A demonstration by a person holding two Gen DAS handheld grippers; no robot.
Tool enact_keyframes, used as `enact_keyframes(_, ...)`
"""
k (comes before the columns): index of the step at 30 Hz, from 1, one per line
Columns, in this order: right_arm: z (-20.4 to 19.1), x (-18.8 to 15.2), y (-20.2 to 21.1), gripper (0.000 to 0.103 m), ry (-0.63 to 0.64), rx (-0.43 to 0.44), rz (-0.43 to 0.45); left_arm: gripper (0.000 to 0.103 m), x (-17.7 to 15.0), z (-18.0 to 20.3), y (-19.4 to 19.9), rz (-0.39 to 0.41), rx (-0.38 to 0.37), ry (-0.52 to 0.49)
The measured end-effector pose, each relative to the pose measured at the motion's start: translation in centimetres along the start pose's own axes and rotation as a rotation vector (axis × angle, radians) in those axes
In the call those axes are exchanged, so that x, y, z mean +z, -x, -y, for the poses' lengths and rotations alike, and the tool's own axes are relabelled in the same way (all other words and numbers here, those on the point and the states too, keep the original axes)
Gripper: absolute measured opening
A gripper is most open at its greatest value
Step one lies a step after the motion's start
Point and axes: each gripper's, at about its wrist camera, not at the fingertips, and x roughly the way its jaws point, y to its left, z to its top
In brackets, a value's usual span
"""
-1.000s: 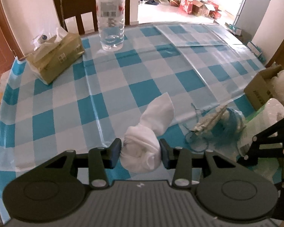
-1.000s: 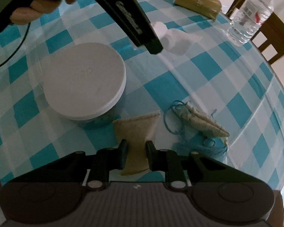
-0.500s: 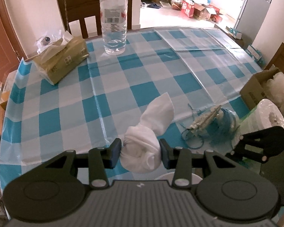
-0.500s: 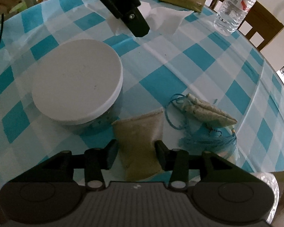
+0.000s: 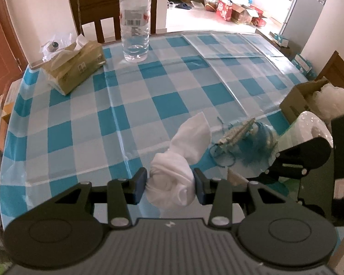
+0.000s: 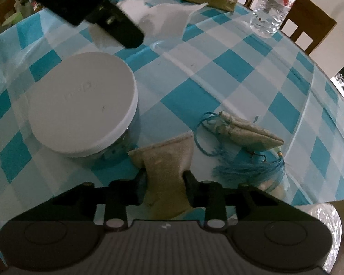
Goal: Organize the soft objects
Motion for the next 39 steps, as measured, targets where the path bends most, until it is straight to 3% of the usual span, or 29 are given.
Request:
enact_keyframes(3,0.0,-0.2,0.6,0.03,-0.021,0.0,0.007,0.042,-0.5,0.4,0.4,-0.006,-0.003,0.0)
enact_keyframes(19,-2.2,-3.6,7.1,0.03,-0.144,-0.002,0.046,0.042,-3.5,2.9,4.6,0.011,-0.025,-0.06)
enact_keyframes(29,-2.5,-8.9,12.9,0.03,-0.331,-0.081,0.082,0.042,-6.4,7.1,6.7,0.005,-0.119,-0.192)
enact_keyframes(39,1.5,-15.1,16.9,0.03,-0.433,-0.124,0.133,0.042,-7.1,13.4,7.5,0.011,-0.151,-0.228)
